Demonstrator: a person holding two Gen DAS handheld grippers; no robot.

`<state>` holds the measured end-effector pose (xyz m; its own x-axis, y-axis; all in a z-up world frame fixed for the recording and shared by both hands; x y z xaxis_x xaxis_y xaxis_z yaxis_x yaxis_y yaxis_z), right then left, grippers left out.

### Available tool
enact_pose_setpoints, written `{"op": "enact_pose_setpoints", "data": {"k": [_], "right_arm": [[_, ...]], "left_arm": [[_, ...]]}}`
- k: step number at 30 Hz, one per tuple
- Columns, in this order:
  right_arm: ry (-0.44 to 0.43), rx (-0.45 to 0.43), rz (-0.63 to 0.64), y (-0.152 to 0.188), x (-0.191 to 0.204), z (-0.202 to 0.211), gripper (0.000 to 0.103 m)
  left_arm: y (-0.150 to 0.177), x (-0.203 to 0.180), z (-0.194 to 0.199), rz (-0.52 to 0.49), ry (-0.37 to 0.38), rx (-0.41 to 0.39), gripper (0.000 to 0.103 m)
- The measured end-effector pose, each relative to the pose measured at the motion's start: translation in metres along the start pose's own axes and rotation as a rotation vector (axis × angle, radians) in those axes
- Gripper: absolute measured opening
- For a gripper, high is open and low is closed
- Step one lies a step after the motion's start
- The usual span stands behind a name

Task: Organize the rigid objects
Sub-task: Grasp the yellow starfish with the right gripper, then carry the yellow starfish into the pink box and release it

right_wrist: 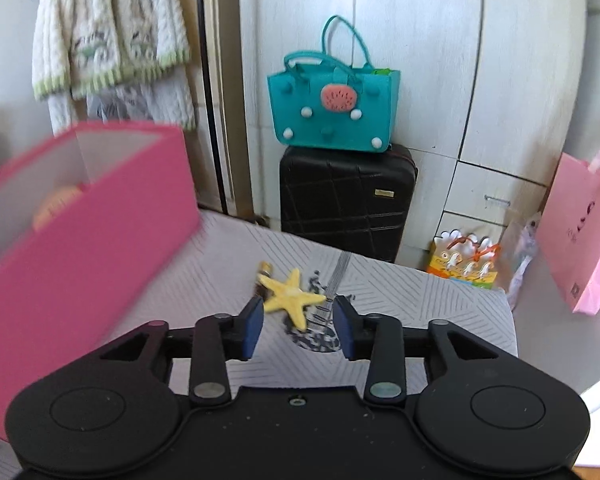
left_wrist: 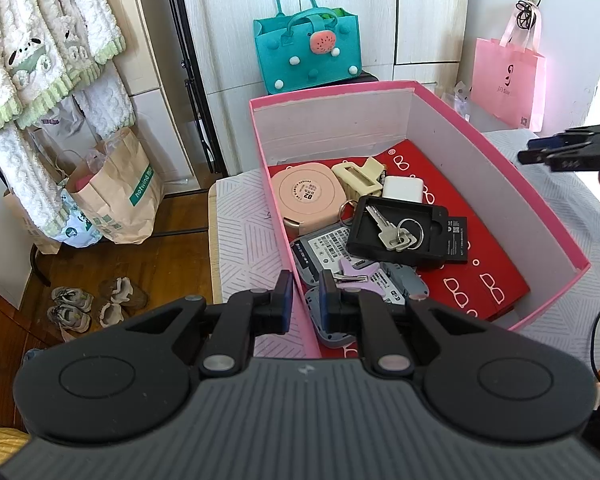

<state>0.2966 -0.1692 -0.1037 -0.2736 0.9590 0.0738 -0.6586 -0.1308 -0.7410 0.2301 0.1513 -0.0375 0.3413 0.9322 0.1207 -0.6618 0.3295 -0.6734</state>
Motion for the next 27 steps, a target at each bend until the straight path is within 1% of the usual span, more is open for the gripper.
{"op": "enact_pose_setpoints", "data": {"k": [3,5,9,13,15,16,17,18,19,22,24,27], "right_arm": [[-0.01,0.017,0.015,0.002,-0.005,-0.019,0.048],[-0.034,0.024,-0.015,0.0,-0.011,-0.029,0.049],[-0.111,0.038,-0.088,-0.003,-0.018,-0.046,0.052],[-0.128,0.049,-0.083,-0.002,-0.016,-0.058,0.053],[-0.1,0.06,-0.013,-0.002,-0.008,-0.059,0.052],[-0.1,0.07,-0.027,-0.002,-0.007,-0.058,0.049],[-0.11,0.078,-0.056,-0.003,-0.008,-0.057,0.048],[-0.117,0.08,-0.081,-0.003,-0.009,-0.054,0.044],[-0.119,0.068,-0.093,-0.004,-0.011,-0.051,0.043],[-0.093,0.067,-0.104,-0.001,-0.013,-0.042,0.042],[-0.116,0.066,-0.15,0.004,-0.015,-0.037,0.038],[-0.153,0.065,-0.21,0.007,-0.018,-0.026,0.038]], "left_arm": [[0.0,0.0,0.0,0.001,0.0,0.0,0.011],[0.0,0.0,0.0,0.002,-0.001,0.0,0.011],[0.001,0.001,0.0,0.005,0.0,0.002,0.011],[0.002,0.002,0.001,0.005,0.0,0.003,0.011],[0.002,0.001,0.001,0.004,-0.001,0.003,0.011],[0.002,0.002,0.001,0.002,-0.004,0.004,0.011],[0.003,0.003,0.001,0.0,-0.005,0.004,0.011],[0.003,0.003,0.001,0.001,-0.003,0.005,0.011],[0.003,0.004,0.001,0.003,0.0,0.005,0.011],[0.002,0.004,0.0,0.003,0.0,0.006,0.011],[0.001,0.004,-0.001,0.001,0.001,0.006,0.011],[0.001,0.003,-0.002,0.002,0.0,0.006,0.011]]}}
Point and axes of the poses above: each gripper's, at about its wrist camera, not at the fingertips, and z roughly against the way its jaws point, x to its left, y to its underside, the point moved 6 cm from there along -z, roughly the way its jaws point, and after that the axes turned 6 degrees about -z, right-handed, at the moved point
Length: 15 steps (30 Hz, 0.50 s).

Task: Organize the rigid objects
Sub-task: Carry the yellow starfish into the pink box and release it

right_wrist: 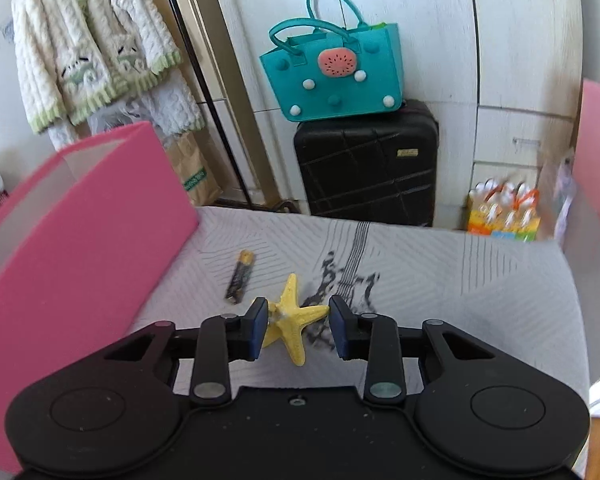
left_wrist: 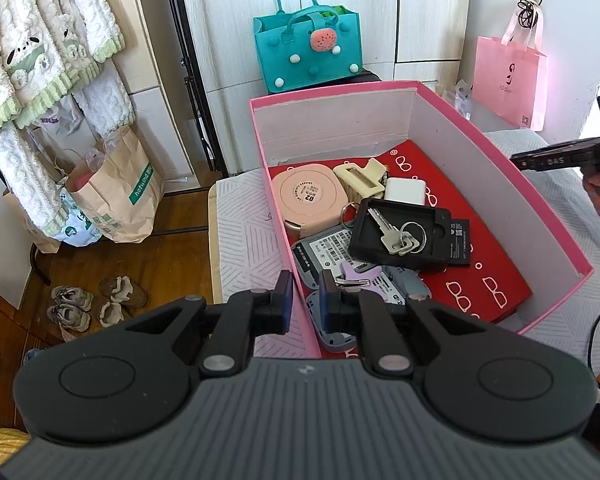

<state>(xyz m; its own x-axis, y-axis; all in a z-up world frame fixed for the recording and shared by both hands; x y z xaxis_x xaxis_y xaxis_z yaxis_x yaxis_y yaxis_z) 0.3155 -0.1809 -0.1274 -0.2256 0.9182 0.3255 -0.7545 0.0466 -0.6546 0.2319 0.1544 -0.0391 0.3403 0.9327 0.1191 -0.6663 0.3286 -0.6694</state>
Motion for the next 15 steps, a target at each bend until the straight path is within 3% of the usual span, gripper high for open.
{"op": "enact_pose_setpoints", "data": {"k": [10,15], "right_arm": [[-0.051,-0.056,0.017,-0.001,0.026,0.039,0.038],[-0.129,-0.124,0.045,-0.015,0.063,0.073,0.038]], "left_arm": [[-0.002,-0.001,0.0,0.005,0.004,-0.002,0.011],[-0.003,0.0,0.0,0.021,0.015,-0.003,0.011]]}}
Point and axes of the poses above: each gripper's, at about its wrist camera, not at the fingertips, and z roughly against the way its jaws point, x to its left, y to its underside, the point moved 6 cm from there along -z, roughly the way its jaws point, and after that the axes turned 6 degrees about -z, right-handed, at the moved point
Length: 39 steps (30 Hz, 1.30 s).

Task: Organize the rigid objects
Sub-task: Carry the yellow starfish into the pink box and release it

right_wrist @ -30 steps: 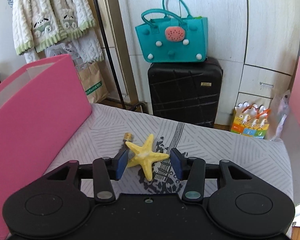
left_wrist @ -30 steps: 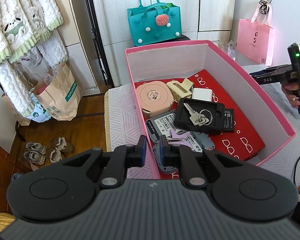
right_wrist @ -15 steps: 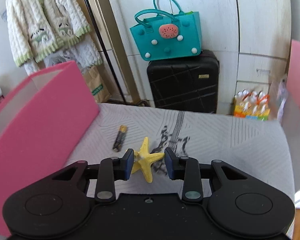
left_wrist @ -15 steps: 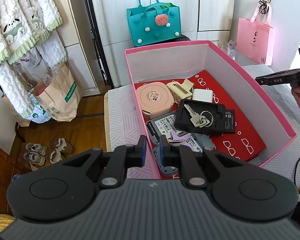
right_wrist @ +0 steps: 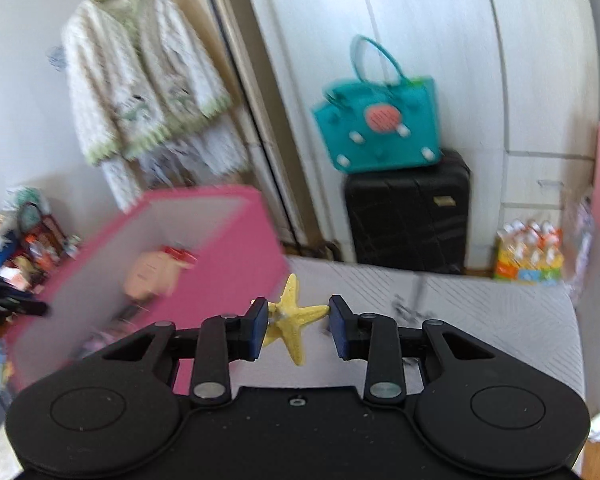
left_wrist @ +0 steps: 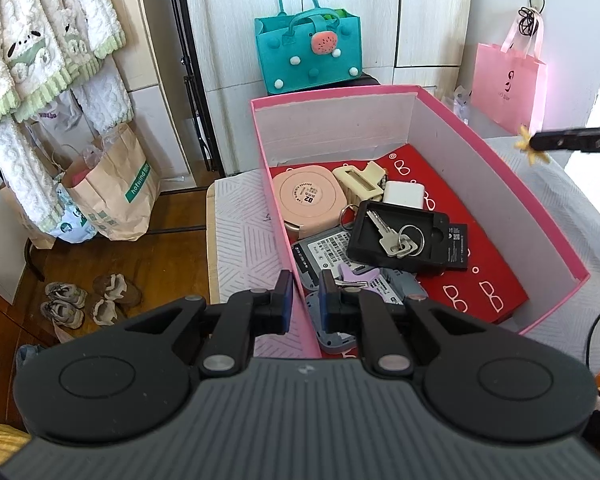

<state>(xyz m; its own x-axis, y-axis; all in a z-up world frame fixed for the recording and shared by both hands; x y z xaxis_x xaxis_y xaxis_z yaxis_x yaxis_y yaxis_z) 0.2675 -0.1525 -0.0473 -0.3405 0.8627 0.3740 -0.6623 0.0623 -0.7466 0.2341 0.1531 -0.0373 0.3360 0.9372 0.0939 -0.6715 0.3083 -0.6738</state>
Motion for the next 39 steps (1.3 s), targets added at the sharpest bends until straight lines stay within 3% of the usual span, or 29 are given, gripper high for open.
{"op": "enact_pose_setpoints", "data": {"k": [7,10,16,20,24,28,36,39], "right_arm": [[-0.137,-0.022,0.135,-0.021,0.068,0.01,0.038],[-0.1,-0.017,0.254,-0.02,0.091,-0.006,0.038],[-0.07,0.05,0.338,-0.024,0.115,-0.049,0.038],[0.019,0.116,0.403,-0.019,0.113,-0.076,0.039],[0.029,0.162,0.431,-0.012,0.113,-0.087,0.037],[0.06,0.081,0.43,-0.015,0.111,-0.076,0.042],[0.026,-0.046,0.307,-0.029,0.085,-0.034,0.045],[0.009,-0.098,0.27,-0.028,0.068,-0.023,0.062]], "left_arm": [[0.0,0.001,0.0,-0.004,0.001,-0.003,0.011],[0.0,0.001,0.0,0.006,0.008,0.002,0.011],[0.0,-0.003,-0.001,-0.021,-0.009,0.004,0.011],[-0.001,0.0,-0.001,-0.012,-0.001,0.006,0.011],[-0.001,0.0,-0.001,-0.006,0.002,0.002,0.011],[0.0,0.001,-0.001,0.0,0.007,0.001,0.011],[0.001,0.002,0.0,0.005,0.011,-0.007,0.011],[0.001,0.002,-0.001,0.013,0.013,-0.012,0.011]]}}
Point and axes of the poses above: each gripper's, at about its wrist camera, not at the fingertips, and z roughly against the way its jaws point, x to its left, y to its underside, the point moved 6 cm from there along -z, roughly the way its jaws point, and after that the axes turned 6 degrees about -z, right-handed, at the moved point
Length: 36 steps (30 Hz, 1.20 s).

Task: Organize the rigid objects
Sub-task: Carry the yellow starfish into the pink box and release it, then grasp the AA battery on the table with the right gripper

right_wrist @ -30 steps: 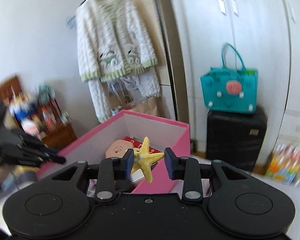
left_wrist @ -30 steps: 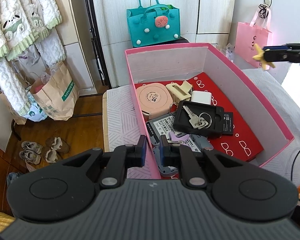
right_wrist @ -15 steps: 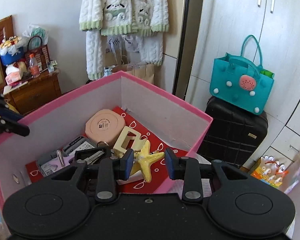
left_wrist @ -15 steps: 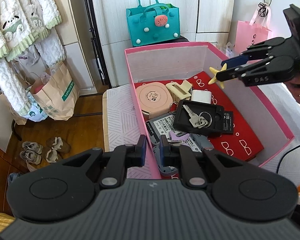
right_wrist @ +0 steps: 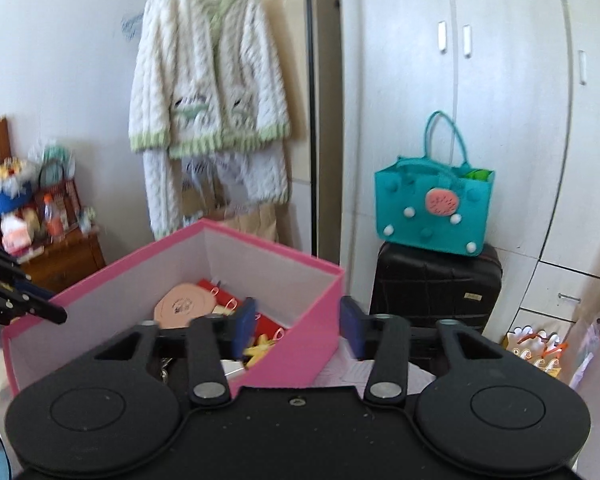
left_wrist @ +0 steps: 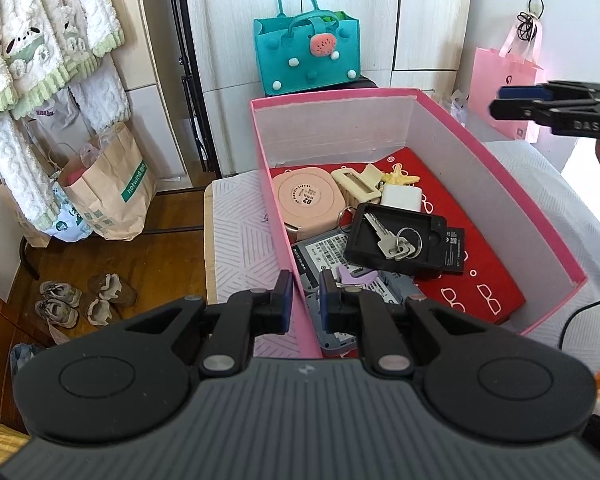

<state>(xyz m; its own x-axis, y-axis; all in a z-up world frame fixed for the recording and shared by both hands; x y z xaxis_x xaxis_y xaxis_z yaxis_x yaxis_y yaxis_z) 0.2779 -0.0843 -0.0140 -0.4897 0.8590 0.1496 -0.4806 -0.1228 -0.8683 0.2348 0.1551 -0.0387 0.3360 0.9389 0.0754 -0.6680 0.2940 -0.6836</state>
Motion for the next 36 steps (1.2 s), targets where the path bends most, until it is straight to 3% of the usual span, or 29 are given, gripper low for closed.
{"op": "enact_pose_setpoints", "data": {"k": [3,8,13,16,22,27,31,36], "right_arm": [[0.054,0.023,-0.002,0.01,-0.017,0.0,0.063],[0.076,0.146,-0.051,0.032,-0.042,-0.017,0.059],[0.086,0.24,-0.112,0.057,-0.062,-0.041,0.033],[0.103,0.266,-0.112,0.069,-0.064,-0.057,0.032],[0.141,0.255,-0.187,0.079,-0.077,-0.087,0.031],[0.14,0.24,-0.145,0.086,-0.076,-0.091,0.012],[0.12,0.233,-0.199,0.088,-0.077,-0.081,0.012],[0.105,0.19,-0.175,0.08,-0.063,-0.059,0.012]], "left_arm": [[0.0,0.0,0.0,0.002,0.0,-0.001,0.011],[0.0,0.0,0.0,0.0,0.0,-0.001,0.011],[0.0,0.0,0.0,-0.001,0.0,-0.001,0.011],[0.0,0.0,0.0,0.0,0.0,0.0,0.011],[0.0,0.0,0.0,0.0,0.0,0.001,0.011],[0.0,0.0,0.0,-0.001,0.0,0.001,0.011],[0.0,0.0,0.0,-0.001,-0.001,0.0,0.011],[0.0,0.0,0.0,0.01,0.003,0.0,0.011]]}}
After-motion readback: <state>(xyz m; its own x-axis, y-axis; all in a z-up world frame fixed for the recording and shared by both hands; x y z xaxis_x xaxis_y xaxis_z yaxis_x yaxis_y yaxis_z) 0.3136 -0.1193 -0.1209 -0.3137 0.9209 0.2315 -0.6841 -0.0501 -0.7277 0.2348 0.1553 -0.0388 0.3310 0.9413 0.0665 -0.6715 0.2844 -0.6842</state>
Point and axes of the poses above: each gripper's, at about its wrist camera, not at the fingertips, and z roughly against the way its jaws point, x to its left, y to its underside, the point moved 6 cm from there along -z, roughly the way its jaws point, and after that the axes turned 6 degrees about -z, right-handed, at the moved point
